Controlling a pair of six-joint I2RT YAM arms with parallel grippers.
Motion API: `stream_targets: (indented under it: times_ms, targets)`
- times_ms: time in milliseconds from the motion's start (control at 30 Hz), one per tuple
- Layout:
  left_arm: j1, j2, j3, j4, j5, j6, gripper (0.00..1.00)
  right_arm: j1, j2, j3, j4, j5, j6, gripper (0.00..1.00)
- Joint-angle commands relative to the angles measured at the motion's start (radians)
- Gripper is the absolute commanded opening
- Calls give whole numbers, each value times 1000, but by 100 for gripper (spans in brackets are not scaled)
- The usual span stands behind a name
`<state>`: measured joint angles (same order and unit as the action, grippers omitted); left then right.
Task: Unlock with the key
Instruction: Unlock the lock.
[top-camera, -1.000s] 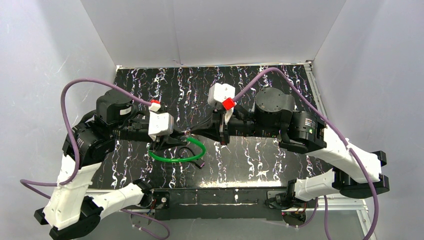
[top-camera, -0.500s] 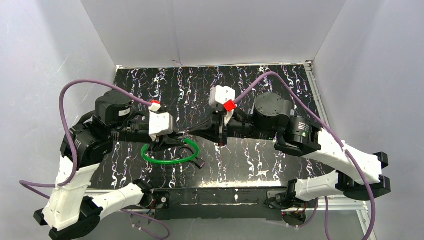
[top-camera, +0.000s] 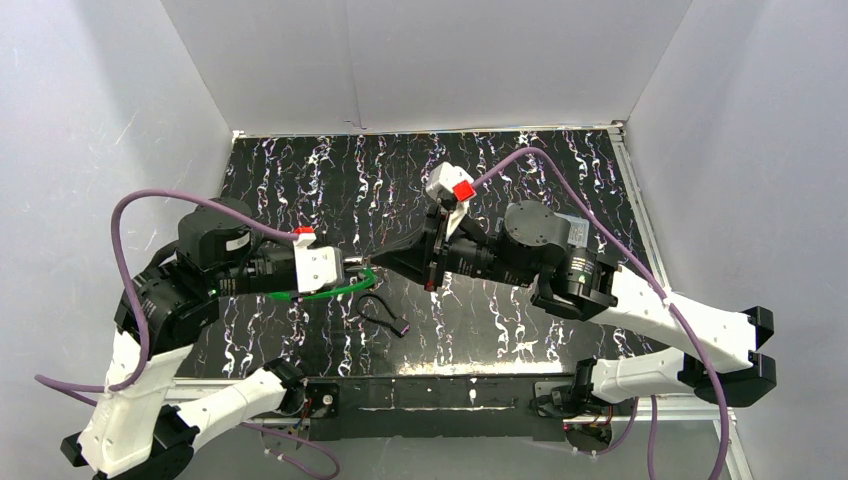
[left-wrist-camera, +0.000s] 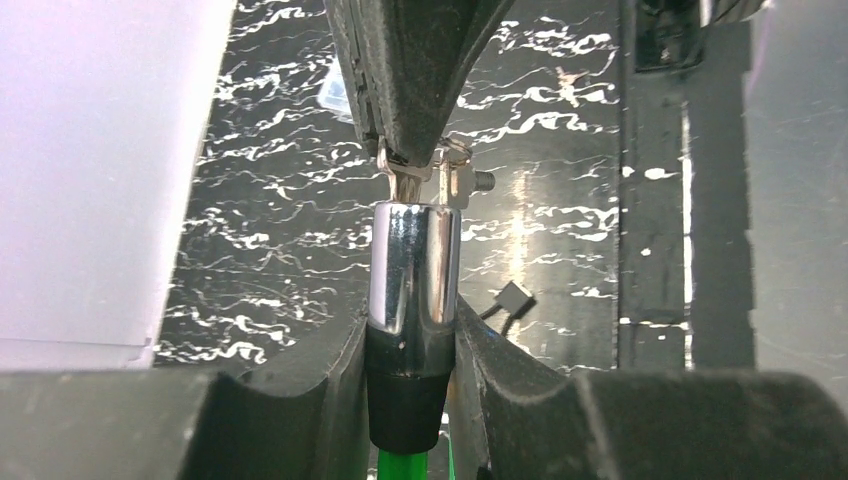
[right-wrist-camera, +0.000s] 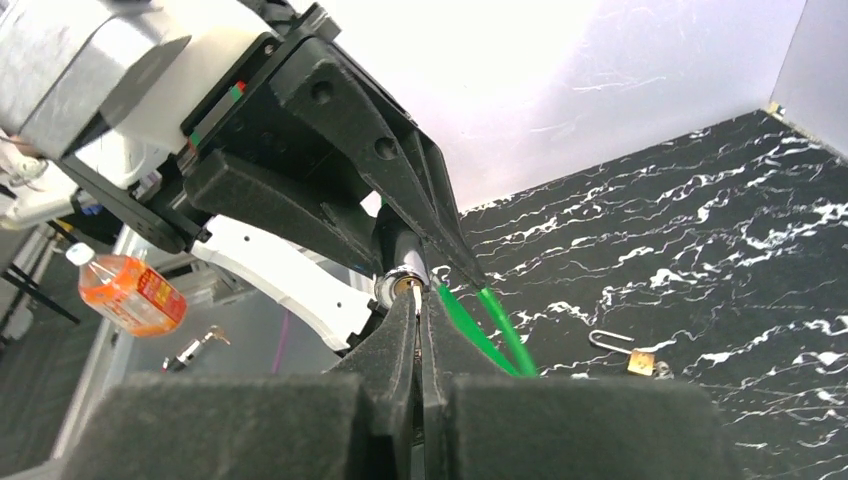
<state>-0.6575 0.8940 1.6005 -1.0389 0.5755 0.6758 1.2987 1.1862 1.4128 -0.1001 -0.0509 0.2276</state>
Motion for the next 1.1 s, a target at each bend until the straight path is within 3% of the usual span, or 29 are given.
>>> stream_targets:
  times_ms: [0, 267, 533, 733, 1067]
  targets:
    - [-3, -23, -18, 254, -50, 121, 0, -13, 29, -41, -53, -22, 134, 1]
    - [-4, -61, -96, 305, -101, 269, 0, -55, 45, -15, -60, -78, 247, 1]
    - [-7, -99, -235, 475, -268, 510, 0, -129, 85, 46, -138, -108, 384, 1]
    - [-36, -120, -295, 532, -317, 603, 0, -207, 68, 5, -75, -193, 526, 1]
    - [-84, -132, -321, 544, -360, 633, 0, -223, 89, 47, -94, -223, 568, 1]
